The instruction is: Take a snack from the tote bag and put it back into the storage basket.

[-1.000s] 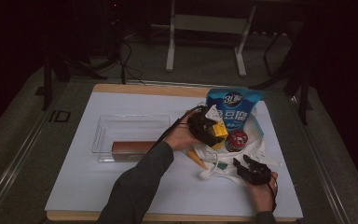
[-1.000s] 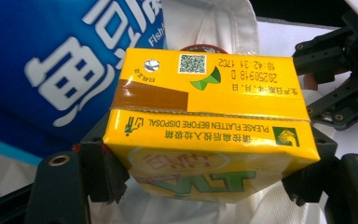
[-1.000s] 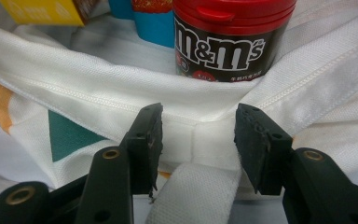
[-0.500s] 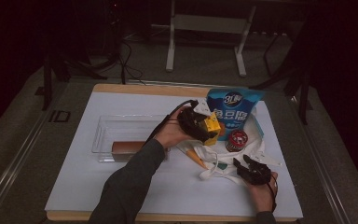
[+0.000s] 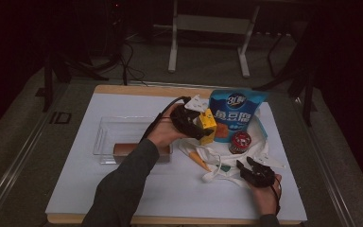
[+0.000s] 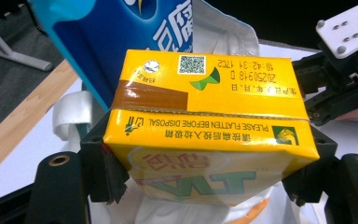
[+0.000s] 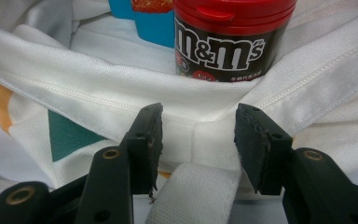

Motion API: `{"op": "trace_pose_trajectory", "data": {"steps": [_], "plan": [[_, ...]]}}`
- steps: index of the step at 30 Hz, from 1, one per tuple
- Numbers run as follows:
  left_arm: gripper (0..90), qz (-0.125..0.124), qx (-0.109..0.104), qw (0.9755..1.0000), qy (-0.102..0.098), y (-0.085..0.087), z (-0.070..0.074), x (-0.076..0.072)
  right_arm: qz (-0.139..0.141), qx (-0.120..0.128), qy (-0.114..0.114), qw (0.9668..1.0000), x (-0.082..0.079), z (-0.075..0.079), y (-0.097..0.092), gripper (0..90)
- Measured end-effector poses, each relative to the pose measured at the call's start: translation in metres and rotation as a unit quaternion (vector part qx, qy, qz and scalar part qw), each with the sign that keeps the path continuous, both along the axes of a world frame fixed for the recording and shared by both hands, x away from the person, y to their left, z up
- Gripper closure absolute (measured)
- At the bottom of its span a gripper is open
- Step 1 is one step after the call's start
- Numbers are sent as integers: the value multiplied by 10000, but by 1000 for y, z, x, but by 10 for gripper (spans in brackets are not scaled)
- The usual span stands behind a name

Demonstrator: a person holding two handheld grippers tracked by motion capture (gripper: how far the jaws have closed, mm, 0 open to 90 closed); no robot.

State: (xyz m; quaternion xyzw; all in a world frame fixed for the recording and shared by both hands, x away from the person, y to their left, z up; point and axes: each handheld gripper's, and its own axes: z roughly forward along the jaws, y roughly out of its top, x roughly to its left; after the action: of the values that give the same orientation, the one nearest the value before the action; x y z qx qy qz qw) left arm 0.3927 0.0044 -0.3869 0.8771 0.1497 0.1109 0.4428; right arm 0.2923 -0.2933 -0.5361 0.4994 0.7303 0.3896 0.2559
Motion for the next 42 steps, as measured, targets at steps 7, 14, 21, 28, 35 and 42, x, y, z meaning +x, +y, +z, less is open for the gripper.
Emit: {"op": "trace_pose_trajectory", "data": {"steps": [7, 14, 21, 28, 35, 42], "plan": [[286, -9, -46, 10000, -2, 10, 5, -3, 5, 4, -8, 10000, 0, 0, 0, 519], [286, 31, -63, 10000, -33, 22, 9, -6, 4, 0, -7, 10000, 0, 0, 0, 518], [286, 132, -77, 9999, -77, 35, 12, -8, 4, -4, -10, 10000, 0, 0, 0, 519], [286, 303, -111, 9995, -53, 50, 11, -8, 2, -7, -10, 10000, 0, 0, 0, 519], [286, 515, -53, 9986, -51, 61, 10, -7, 1, -3, -4, 10000, 0, 0, 0, 518], [286, 700, 3, 9975, -33, 69, 8, -6, 1, -8, -5, 10000, 0, 0, 0, 519]]}}
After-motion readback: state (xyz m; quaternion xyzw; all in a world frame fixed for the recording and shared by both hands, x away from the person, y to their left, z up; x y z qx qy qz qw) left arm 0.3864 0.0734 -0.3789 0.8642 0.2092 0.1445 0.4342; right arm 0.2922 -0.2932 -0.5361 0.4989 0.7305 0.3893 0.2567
